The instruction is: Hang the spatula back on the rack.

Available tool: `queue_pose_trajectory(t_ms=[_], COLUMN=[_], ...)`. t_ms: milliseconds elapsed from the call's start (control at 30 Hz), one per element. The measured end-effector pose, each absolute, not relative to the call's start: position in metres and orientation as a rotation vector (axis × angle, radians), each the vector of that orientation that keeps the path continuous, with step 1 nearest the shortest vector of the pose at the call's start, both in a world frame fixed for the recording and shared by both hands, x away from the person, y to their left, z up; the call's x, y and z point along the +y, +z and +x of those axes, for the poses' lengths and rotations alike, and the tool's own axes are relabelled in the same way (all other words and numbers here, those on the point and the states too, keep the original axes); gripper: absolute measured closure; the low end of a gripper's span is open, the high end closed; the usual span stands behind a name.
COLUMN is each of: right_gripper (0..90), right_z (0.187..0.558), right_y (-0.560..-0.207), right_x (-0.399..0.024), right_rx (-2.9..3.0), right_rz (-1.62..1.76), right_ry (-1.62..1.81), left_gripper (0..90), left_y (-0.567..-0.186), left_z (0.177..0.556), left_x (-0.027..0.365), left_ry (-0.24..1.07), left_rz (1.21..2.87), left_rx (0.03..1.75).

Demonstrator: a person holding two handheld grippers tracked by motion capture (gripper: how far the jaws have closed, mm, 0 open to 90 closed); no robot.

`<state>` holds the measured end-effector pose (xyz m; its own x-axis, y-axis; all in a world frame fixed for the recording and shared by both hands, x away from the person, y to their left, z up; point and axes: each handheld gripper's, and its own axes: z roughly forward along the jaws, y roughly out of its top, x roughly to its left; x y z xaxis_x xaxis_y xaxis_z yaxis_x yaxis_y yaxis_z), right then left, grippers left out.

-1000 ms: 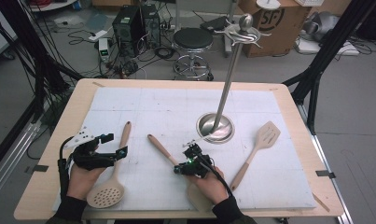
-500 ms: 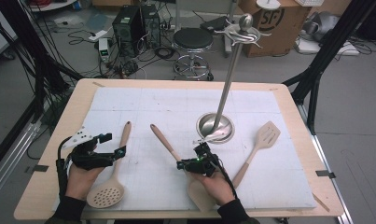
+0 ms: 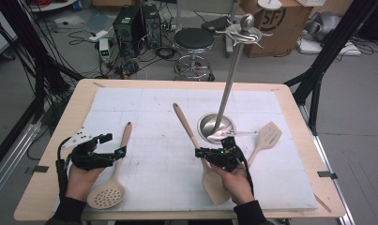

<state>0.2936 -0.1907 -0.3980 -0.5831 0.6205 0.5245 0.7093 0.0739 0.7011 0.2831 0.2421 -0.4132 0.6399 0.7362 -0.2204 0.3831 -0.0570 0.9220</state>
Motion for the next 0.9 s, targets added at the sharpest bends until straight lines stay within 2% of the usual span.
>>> queue_pose_trajectory(t_ms=[567, 900], right_gripper=[78.5, 78.6], right_z=[0.278, 0.269], right_y=[-0.365, -0.359], right_x=[-0.233, -0.259], right_rx=[-2.223, -2.163], right_rz=[-1.413, -1.502], right_ry=[-1.919, -2.051], left_gripper=[14.7, 14.7], left_y=[-0.414, -0.413], left_z=[0.283, 0.282], left_x=[0.241, 0.242], left_ry=[0.365, 0.368], left_rz=[1.678, 1.679], left_rx=[0.924, 0.926])
